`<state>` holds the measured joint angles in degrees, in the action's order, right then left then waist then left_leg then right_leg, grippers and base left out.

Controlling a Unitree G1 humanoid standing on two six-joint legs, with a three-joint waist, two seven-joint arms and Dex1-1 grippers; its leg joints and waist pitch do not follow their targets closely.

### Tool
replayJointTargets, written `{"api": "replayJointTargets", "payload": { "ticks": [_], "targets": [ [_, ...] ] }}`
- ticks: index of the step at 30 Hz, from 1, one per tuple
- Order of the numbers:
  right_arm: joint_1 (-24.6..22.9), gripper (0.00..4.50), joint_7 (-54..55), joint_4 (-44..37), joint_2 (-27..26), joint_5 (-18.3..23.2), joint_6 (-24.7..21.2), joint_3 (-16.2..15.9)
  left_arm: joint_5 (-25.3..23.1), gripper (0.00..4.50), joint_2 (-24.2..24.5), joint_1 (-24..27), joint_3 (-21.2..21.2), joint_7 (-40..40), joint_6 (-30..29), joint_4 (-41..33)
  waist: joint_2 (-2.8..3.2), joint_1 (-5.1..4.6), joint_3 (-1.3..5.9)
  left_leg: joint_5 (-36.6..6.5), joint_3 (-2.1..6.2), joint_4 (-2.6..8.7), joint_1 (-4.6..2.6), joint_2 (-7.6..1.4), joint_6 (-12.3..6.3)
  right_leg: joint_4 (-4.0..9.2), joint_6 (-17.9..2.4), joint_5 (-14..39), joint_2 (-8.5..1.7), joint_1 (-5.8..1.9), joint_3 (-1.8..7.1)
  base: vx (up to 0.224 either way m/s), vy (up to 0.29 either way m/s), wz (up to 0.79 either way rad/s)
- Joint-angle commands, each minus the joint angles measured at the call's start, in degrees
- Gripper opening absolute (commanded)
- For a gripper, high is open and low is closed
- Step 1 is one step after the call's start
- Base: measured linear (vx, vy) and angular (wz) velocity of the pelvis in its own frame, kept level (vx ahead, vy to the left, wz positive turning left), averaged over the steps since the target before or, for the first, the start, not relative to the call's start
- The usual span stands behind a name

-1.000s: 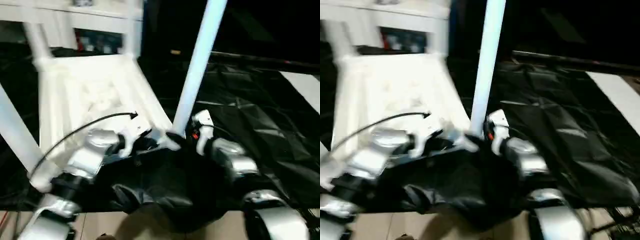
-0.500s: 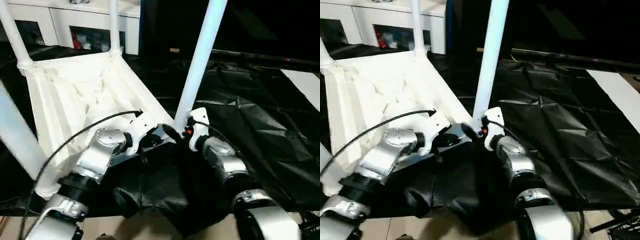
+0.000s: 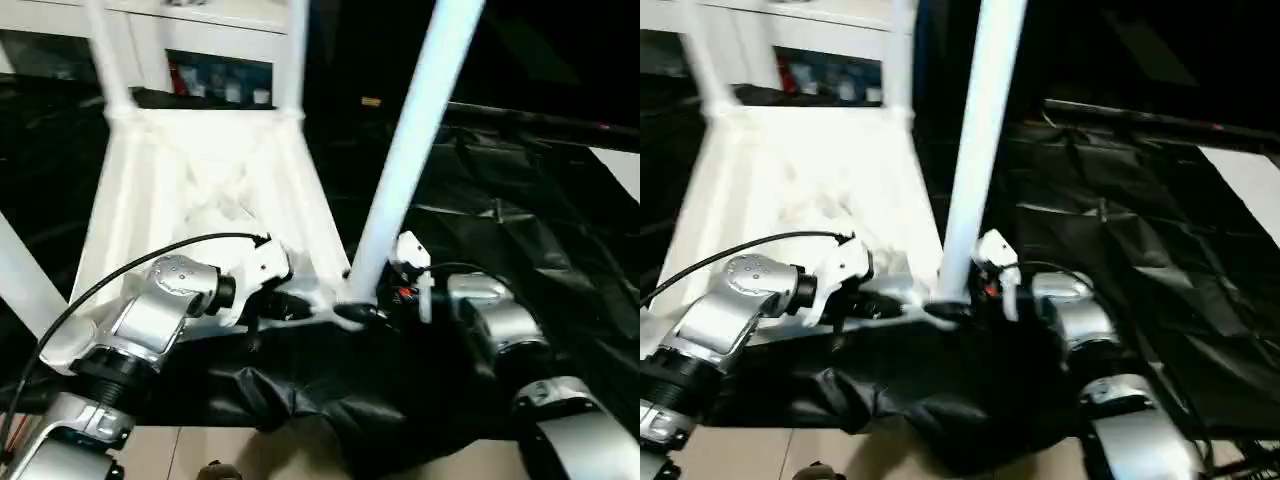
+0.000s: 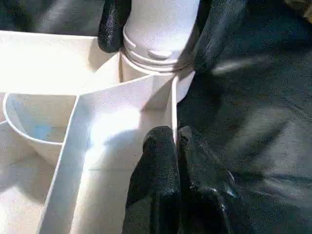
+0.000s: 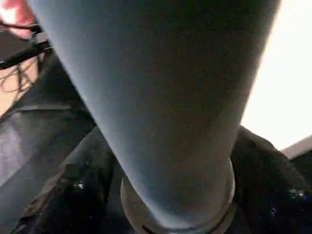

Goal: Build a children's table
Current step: Rotate leg to tighten

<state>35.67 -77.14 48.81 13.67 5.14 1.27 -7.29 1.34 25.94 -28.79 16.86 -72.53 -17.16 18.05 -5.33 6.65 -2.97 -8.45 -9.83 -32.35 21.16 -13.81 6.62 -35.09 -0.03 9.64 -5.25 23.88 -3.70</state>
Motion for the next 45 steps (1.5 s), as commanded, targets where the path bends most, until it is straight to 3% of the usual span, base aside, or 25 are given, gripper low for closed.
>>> {"api": "replayJointTargets", "payload": {
  "ticks": [1,6,11,16,17,19,20,23,25,27,28,31,34,37,41,45],
  "targets": [
    [-0.8,3.12,-3.1,-0.9,-0.5,-0.3,-0.6,-2.4,1.6,0.00,-1.1,-1.2,1.1,-0.9,1.5,-1.7,1.18,-0.15,3.53,-18.8,-0.94,3.71,-1.01,0.29,-0.17,3.90,-12.0,14.1,-1.85,-2.61,1.83,0.000,0.000,0.00],
    [-1.5,2.74,-3.8,-2.5,-1.1,0.9,-2.7,-2.5,1.6,0.00,-0.9,-1.2,1.0,-1.2,1.8,-1.4,1.13,-0.18,3.62,-18.5,-0.82,3.75,-0.88,0.36,0.35,3.89,-11.5,15.1,-1.88,-2.67,1.79,0.000,0.000,0.00],
    [-2.5,2.64,-3.2,-3.4,-1.8,1.4,-3.8,-2.3,1.1,0.00,-2.1,-1.4,0.5,1.3,1.4,-0.9,1.13,-0.03,3.78,-16.9,-0.87,3.64,-0.92,0.38,0.21,3.63,-11.9,12.4,-1.79,-2.72,1.77,0.000,0.000,0.00],
    [-1.4,2.62,13.9,0.5,-5.6,0.2,-2.2,2.0,-0.8,0.00,-5.7,-3.2,-1.0,9.8,-1.0,0.5,0.92,-0.22,3.57,-19.3,-0.69,3.80,-0.94,0.49,1.04,4.11,-11.0,17.0,-2.04,-2.65,1.72,0.000,0.000,0.00],
    [-0.9,2.62,18.0,1.8,-6.5,-0.1,-2.1,2.9,-1.3,0.00,-6.4,-3.5,-1.1,11.3,-1.2,0.8,1.06,-0.64,3.35,-21.3,-0.52,3.92,-1.03,0.59,2.06,4.58,-9.4,21.8,-2.17,-2.31,1.68,0.000,0.000,0.00],
    [0.1,2.61,27.1,4.6,-8.7,-0.2,-2.3,5.0,-2.3,0.00,-8.2,-4.1,-0.9,14.3,-2.2,1.0,0.76,-1.06,3.38,-21.7,-0.33,3.95,-0.78,0.72,2.21,4.88,-8.0,24.7,-2.20,-2.51,1.52,0.000,0.000,0.00],
    [0.5,2.61,31.4,5.7,-10.0,-0.1,-2.6,6.0,-2.8,0.00,-9.4,-4.4,-0.8,15.9,-2.9,1.0,0.97,-1.52,3.24,-22.0,-0.30,4.02,-0.84,0.68,2.54,5.03,-7.7,25.7,-2.25,-2.17,1.60,0.000,0.000,0.00],
    [1.4,2.61,38.1,7.5,-12.2,0.2,-3.0,7.6,-3.3,0.00,-11.4,-4.5,-0.3,18.0,-4.1,0.6,0.94,-2.10,3.48,-21.9,-0.08,3.95,-0.53,0.84,2.44,5.21,-6.6,26.5,-2.21,-2.45,1.30,0.000,0.000,0.00],
    [1.9,2.61,42.9,7.9,-15.7,0.0,-2.1,8.2,-3.9,0.00,-14.1,-4.4,0.7,20.8,-5.9,-0.3,0.99,-2.52,3.48,-22.1,-0.20,3.90,-0.61,0.82,2.28,5.14,-7.0,25.0,-2.04,-2.14,1.41,0.000,0.000,0.00],
    [1.8,2.61,42.1,7.5,-17.1,-0.6,0.0,7.4,-4.0,0.00,-14.9,-4.3,1.1,21.4,-6.3,-0.6,1.13,-2.62,3.54,-22.5,-0.27,3.76,-0.92,0.83,1.98,5.15,-7.6,23.7,-1.94,-1.92,1.42,0.000,0.000,0.00],
    [1.7,3.31,41.5,7.2,-17.5,-0.8,0.8,7.0,-4.0,0.00,-15.1,-4.3,1.3,21.3,-6.4,-0.7,1.13,-2.71,3.53,-22.7,-0.27,3.78,-0.78,0.76,1.67,5.11,-7.9,22.9,-1.93,-1.99,1.40,0.000,0.000,0.00],
    [2.3,3.37,40.5,7.5,-18.0,0.0,1.1,7.2,-4.1,0.00,-14.9,-4.3,1.3,21.3,-6.3,-0.7,1.17,-2.71,3.68,-20.9,-0.40,3.82,-0.57,0.73,1.06,4.63,-9.1,18.5,-1.73,-2.26,1.53,0.000,0.000,0.00],
    [2.5,3.79,38.9,7.0,-16.7,-0.6,1.4,6.4,-4.0,0.00,-13.5,-4.2,1.0,20.2,-5.8,-0.6,1.20,-2.70,3.71,-19.6,-0.51,3.80,-0.52,0.74,0.81,4.35,-9.9,15.9,-1.68,-2.45,1.59,0.000,0.000,0.00],
    [2.2,3.79,33.8,6.1,-14.7,-0.6,1.5,5.5,-3.5,0.00,-11.7,-3.9,1.0,17.7,-4.8,-0.9,1.16,-2.69,3.75,-19.2,-0.58,3.72,-0.56,0.74,0.40,4.32,-10.2,15.3,-1.70,-2.55,1.61,0.000,0.000,0.00],
    [0.5,3.79,19.8,3.5,-9.9,-0.8,1.9,2.1,-2.5,0.00,-8.3,-3.1,1.3,12.5,-3.2,-1.5,1.23,-2.53,3.74,-18.6,-0.64,3.64,-0.48,0.62,-0.66,4.20,-10.9,13.6,-1.63,-2.79,1.61,0.000,0.000,0.00],
    [-1.1,3.79,9.8,0.9,-6.0,-0.3,0.4,-0.1,-1.9,0.00,-5.9,-2.8,1.2,9.1,-2.4,-1.2,1.29,-1.57,3.67,-17.8,-0.79,3.63,-0.84,0.46,-1.04,3.95,-12.1,11.9,-1.63,-2.68,1.71,0.000,0.000,0.00]
  ]
}}
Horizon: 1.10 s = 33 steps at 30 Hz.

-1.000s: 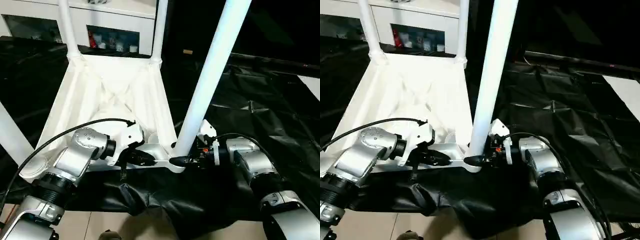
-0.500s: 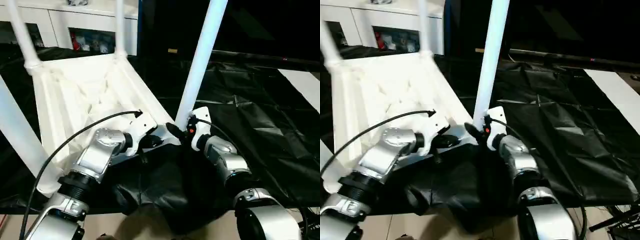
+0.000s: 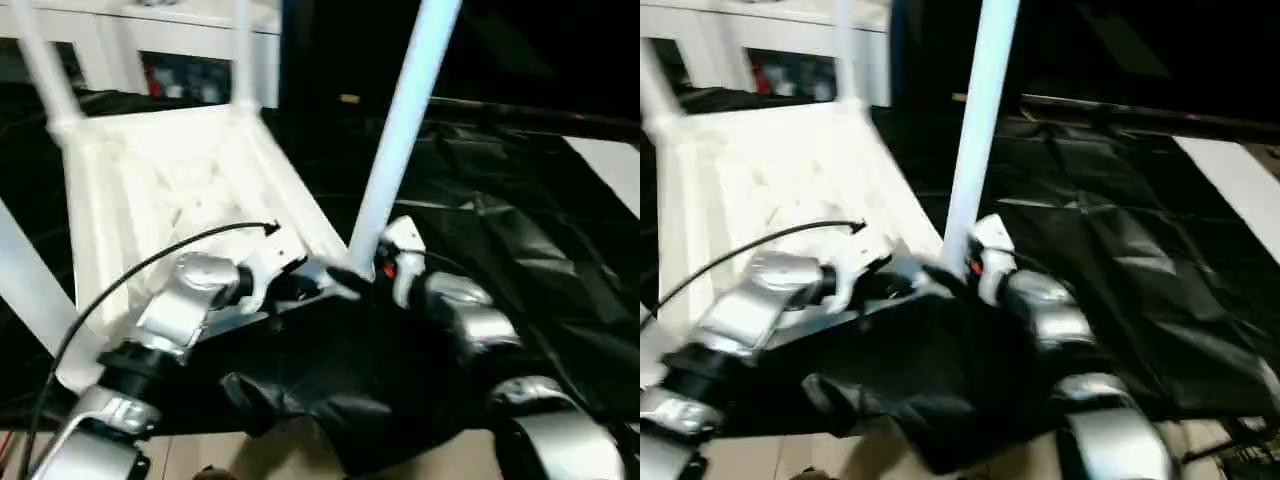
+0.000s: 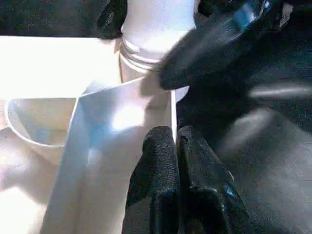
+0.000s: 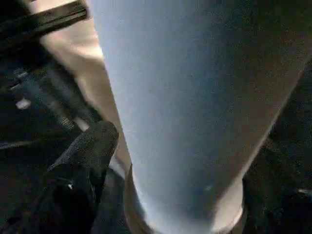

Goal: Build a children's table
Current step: Rotate leg to tighten

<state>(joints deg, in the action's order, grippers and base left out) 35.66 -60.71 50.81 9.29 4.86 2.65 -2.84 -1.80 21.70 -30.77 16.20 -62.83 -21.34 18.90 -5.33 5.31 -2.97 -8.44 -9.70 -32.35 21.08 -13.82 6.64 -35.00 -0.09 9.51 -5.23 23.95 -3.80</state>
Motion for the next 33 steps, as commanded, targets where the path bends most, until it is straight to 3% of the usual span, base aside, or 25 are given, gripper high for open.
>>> {"api": "replayJointTargets", "payload": {
  "ticks": [1,6,18,24,27,29,30,33],
  "targets": [
    [-1.3,3.79,-8.1,-1.2,-0.9,-0.1,-0.8,-4.8,1.4,0.00,-1.3,-0.8,1.9,-1.3,2.0,-1.9,1.29,0.06,3.66,-18.0,-1.01,3.59,-0.93,0.47,-0.90,3.87,-12.2,12.1,-1.69,-2.67,1.84,0.000,0.000,0.00],
    [-1.8,3.63,-15.5,-2.5,1.4,0.9,-2.9,-6.0,3.1,0.00,0.5,-0.1,1.5,-5.5,3.2,-1.9,1.03,0.41,3.52,-19.7,-0.93,3.74,-0.92,0.49,-0.38,4.20,-11.4,15.7,-1.83,-2.67,1.85,0.000,0.000,0.00],
    [-2.1,2.81,-20.5,-4.6,2.6,1.6,-6.4,-6.7,3.7,0.00,1.9,-0.1,1.3,-7.8,4.5,-0.6,0.81,1.17,3.65,-18.0,-0.95,3.69,-0.86,0.42,0.09,4.00,-10.9,16.2,-2.01,-2.68,1.85,0.000,0.000,0.00],
    [-1.8,2.59,-9.7,-3.3,-0.1,1.6,-5.8,-3.4,2.6,0.00,0.4,-0.6,0.7,-3.9,2.9,-0.3,0.86,0.94,3.55,-18.4,-0.87,3.78,-0.73,0.52,0.52,4.09,-10.4,17.3,-2.01,-2.71,1.81,0.000,0.000,0.00],
    [-0.5,2.58,2.6,0.0,-2.9,0.8,-4.9,-0.4,1.8,0.00,-1.3,-1.3,0.6,-0.7,1.2,-0.5,0.94,0.39,3.34,-21.1,-0.65,3.94,-0.95,0.64,1.97,4.62,-8.8,23.0,-2.15,-2.30,1.73,0.000,0.000,0.00],
    [0.3,2.57,9.6,1.9,-5.1,1.0,-4.2,1.4,1.1,0.00,-2.8,-1.5,0.8,1.6,0.0,-1.0,0.90,-0.72,3.27,-22.5,-0.27,4.06,-0.68,0.74,2.60,4.98,-7.4,26.7,-2.20,-2.39,1.45,0.000,0.000,0.00],
    [0.5,2.57,11.3,2.3,-5.6,1.0,-4.1,1.7,1.0,0.00,-3.2,-1.6,0.9,2.2,-0.3,-1.1,0.93,-0.87,3.36,-22.6,-0.14,4.00,-0.52,0.79,2.58,4.94,-7.1,27.2,-2.22,-2.58,1.33,0.000,0.000,0.00],
    [1.4,2.56,20.4,3.9,-9.5,1.2,-4.1,3.4,0.3,0.00,-6.2,-2.2,1.1,6.1,-2.3,-1.8,0.88,-1.46,3.27,-23.8,-0.27,3.85,-0.89,0.84,2.20,5.46,-6.8,28.1,-2.12,-1.93,1.38,0.000,0.000,0.00]
  ]
}}
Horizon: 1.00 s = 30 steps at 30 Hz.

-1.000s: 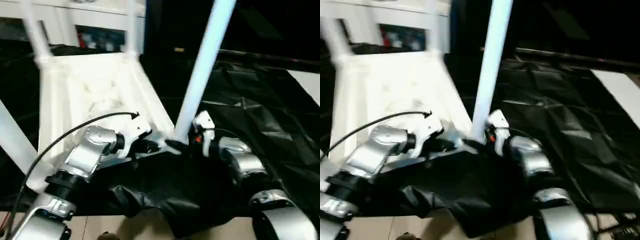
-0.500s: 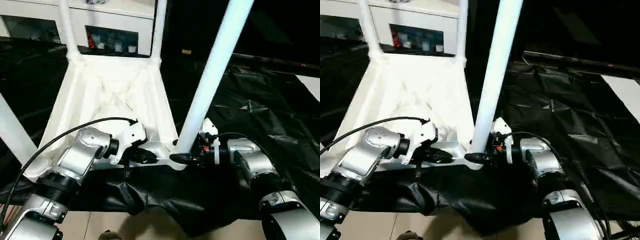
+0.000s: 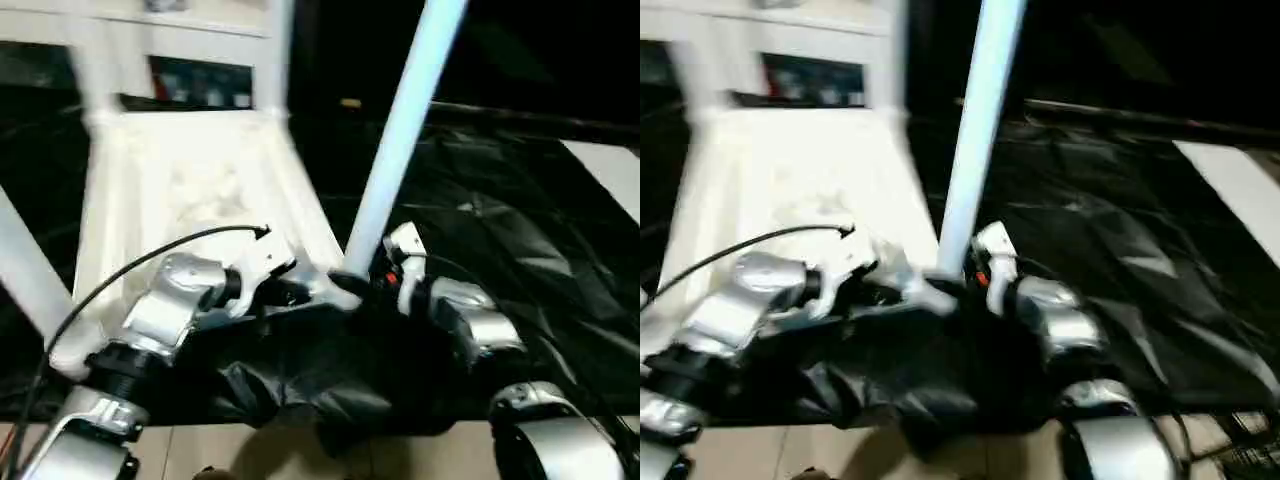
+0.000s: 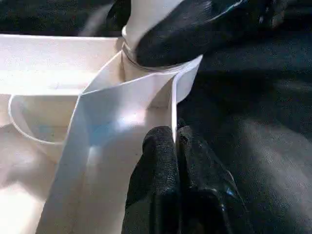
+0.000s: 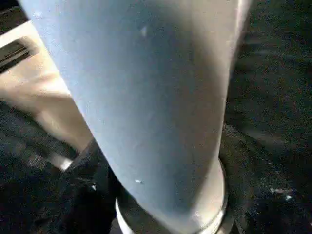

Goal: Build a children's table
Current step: Rotate leg to tighten

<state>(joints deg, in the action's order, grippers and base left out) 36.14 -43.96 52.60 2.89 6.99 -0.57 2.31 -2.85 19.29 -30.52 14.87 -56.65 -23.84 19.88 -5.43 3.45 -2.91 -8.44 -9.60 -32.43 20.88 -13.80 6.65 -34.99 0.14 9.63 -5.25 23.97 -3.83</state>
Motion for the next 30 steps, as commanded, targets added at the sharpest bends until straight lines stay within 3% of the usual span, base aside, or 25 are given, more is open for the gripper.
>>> {"api": "replayJointTargets", "payload": {
  "ticks": [1,5,6,11,17,19,23,24,28,29,30],
  "targets": [
    [1.1,2.56,4.9,2.3,-3.7,-1.0,-0.8,-1.5,1.2,0.00,-4.2,-2.5,2.6,0.5,0.0,-2.8,0.80,0.12,3.23,-23.9,-0.28,3.91,-0.67,0.85,2.03,5.46,-6.9,28.5,-2.08,-1.95,1.31,0.000,0.000,0.00],
    [1.6,2.56,7.4,3.0,-6.9,-2.4,2.3,-2.5,0.5,0.00,-6.4,-2.8,3.2,3.0,-1.5,-3.6,0.75,-0.01,3.28,-23.9,-0.39,3.82,-0.59,0.84,1.48,5.51,-6.7,27.9,-2.11,-1.83,1.36,0.000,0.000,0.00],
    [1.6,2.91,6.1,2.8,-7.2,-2.1,2.5,-2.5,0.6,0.00,-6.6,-2.7,3.2,3.0,-1.5,-3.8,0.82,0.03,3.28,-23.7,-0.38,3.89,-0.54,0.81,1.23,5.47,-6.8,26.9,-1.98,-1.89,1.37,0.000,0.000,0.00],
    [2.1,3.37,1.8,2.2,-6.0,-0.9,1.4,-2.6,0.8,0.00,-5.7,-2.1,3.3,2.3,-1.3,-4.3,0.72,0.16,3.39,-21.6,-0.65,3.92,-0.30,0.73,0.47,4.88,-8.3,21.9,-1.83,-2.14,1.62,0.000,0.000,0.00],
    [0.7,3.48,-10.5,0.0,0.2,-3.4,4.3,-7.3,1.8,0.00,-2.9,-1.2,3.6,-2.1,-0.1,-5.6,0.83,0.77,3.74,-17.3,-0.97,3.63,-0.27,0.62,-0.57,4.08,-10.8,14.1,-1.73,-2.70,1.74,0.000,0.000,0.00],
    [-0.4,3.48,-17.8,-1.8,3.0,-3.1,4.3,-8.7,2.3,0.00,-1.6,-1.0,3.8,-4.2,0.5,-5.9,0.78,1.02,3.75,-15.7,-1.11,3.48,-0.12,0.59,-1.39,3.76,-11.5,11.5,-1.68,-2.86,1.86,0.000,0.000,0.00],
    [-1.5,3.48,-26.2,-4.1,6.6,-2.1,2.9,-9.8,2.8,0.00,0.1,-1.2,3.5,-6.9,1.5,-5.0,0.80,2.10,3.84,-13.9,-1.30,3.33,-0.53,0.56,-2.13,3.33,-13.2,7.4,-1.51,-2.96,1.85,0.000,0.000,0.00],
    [-1.8,3.48,-28.4,-4.7,7.6,-1.8,2.4,-10.1,3.0,0.00,0.7,-1.3,3.4,-8.1,2.0,-4.6,1.01,2.21,3.79,-13.9,-1.25,3.36,-0.44,0.58,-2.20,3.29,-13.2,7.5,-1.51,-3.10,1.82,0.000,0.000,0.00],
    [-2.8,3.48,-34.6,-6.5,10.1,-1.2,0.4,-11.9,3.4,0.00,2.5,-1.5,3.2,-11.4,4.3,-2.9,0.89,2.88,3.59,-16.8,-1.30,3.50,-0.77,0.52,-1.57,3.81,-12.3,11.9,-1.72,-2.84,1.89,0.000,0.000,0.00],
    [-3.3,3.48,-36.6,-7.1,10.9,-1.3,-0.3,-12.6,3.7,0.00,3.2,-1.6,3.2,-12.5,5.0,-2.2,1.27,2.86,3.53,-17.9,-1.25,3.61,-0.73,0.50,-1.08,3.92,-12.2,13.1,-1.70,-2.78,1.91,0.000,0.000,0.00],
    [-3.6,3.48,-37.4,-7.5,11.1,-1.4,-0.7,-12.9,3.9,0.00,3.6,-1.7,3.2,-13.1,5.3,-1.9,1.19,2.95,3.56,-18.1,-1.22,3.62,-0.76,0.47,-0.87,3.96,-12.1,13.5,-1.71,-2.83,1.87,0.000,0.000,0.00]
  ]
}}
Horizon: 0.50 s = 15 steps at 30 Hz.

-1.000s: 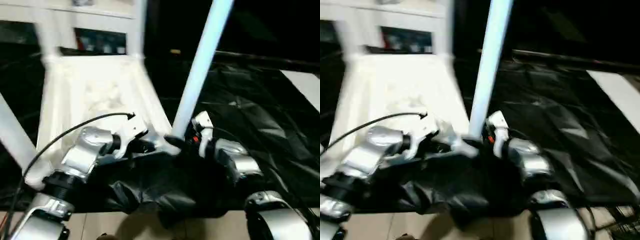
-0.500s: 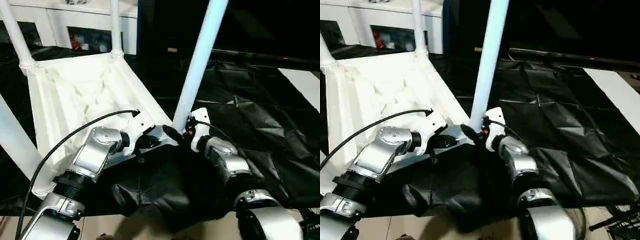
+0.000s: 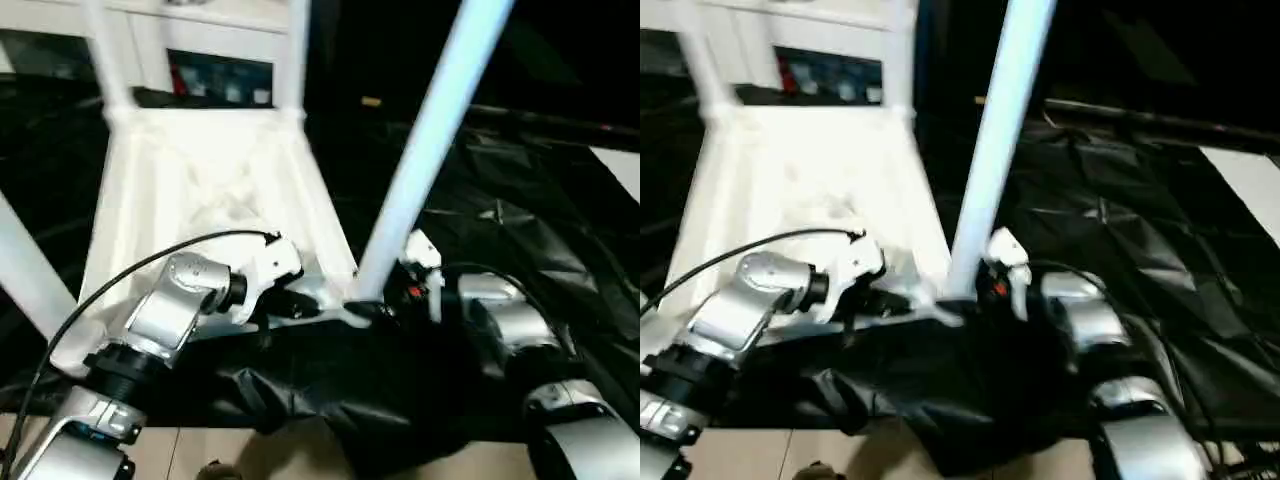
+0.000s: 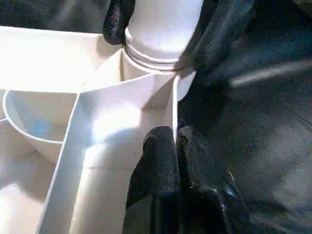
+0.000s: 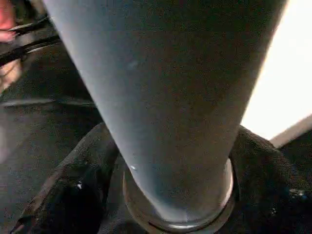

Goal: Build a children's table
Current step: Rotate leg to tighten

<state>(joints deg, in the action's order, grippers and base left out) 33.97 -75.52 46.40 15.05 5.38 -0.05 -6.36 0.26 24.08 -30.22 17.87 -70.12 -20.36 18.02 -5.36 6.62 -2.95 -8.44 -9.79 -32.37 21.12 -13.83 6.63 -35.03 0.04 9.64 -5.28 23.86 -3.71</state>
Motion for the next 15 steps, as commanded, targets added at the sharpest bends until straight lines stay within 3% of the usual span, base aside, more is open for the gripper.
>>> {"api": "replayJointTargets", "payload": {
  "ticks": [1,7,15],
  "targets": [
    [-1.5,3.48,-5.9,-1.3,-1.0,0.2,-1.2,-4.3,0.8,0.00,-1.1,-2.0,0.2,0.2,1.9,0.0,1.09,-0.14,3.53,-18.9,-1.04,3.60,-1.09,0.49,-0.65,4.12,-11.7,14.6,-1.68,-2.56,1.75,0.000,0.000,0.00],
    [-2.0,3.06,-6.7,-2.4,-1.1,0.3,-2.3,-4.4,0.9,0.00,-0.6,-2.0,0.2,-0.8,2.3,0.5,0.88,-0.22,3.53,-19.5,-0.75,3.73,-0.87,0.47,0.19,4.25,-10.5,17.8,-1.90,-2.60,1.71,0.000,0.000,0.00],
    [-2.1,2.61,-6.8,-3.4,-1.4,1.3,-4.3,-4.1,1.0,0.00,-0.4,-1.5,0.2,-0.3,2.3,0.5,0.81,-0.18,3.70,-17.6,-0.83,3.62,-0.79,0.48,-0.01,3.88,-11.3,14.9,-1.81,-2.74,1.71,0.000,0.000,0.00]
  ]
}}
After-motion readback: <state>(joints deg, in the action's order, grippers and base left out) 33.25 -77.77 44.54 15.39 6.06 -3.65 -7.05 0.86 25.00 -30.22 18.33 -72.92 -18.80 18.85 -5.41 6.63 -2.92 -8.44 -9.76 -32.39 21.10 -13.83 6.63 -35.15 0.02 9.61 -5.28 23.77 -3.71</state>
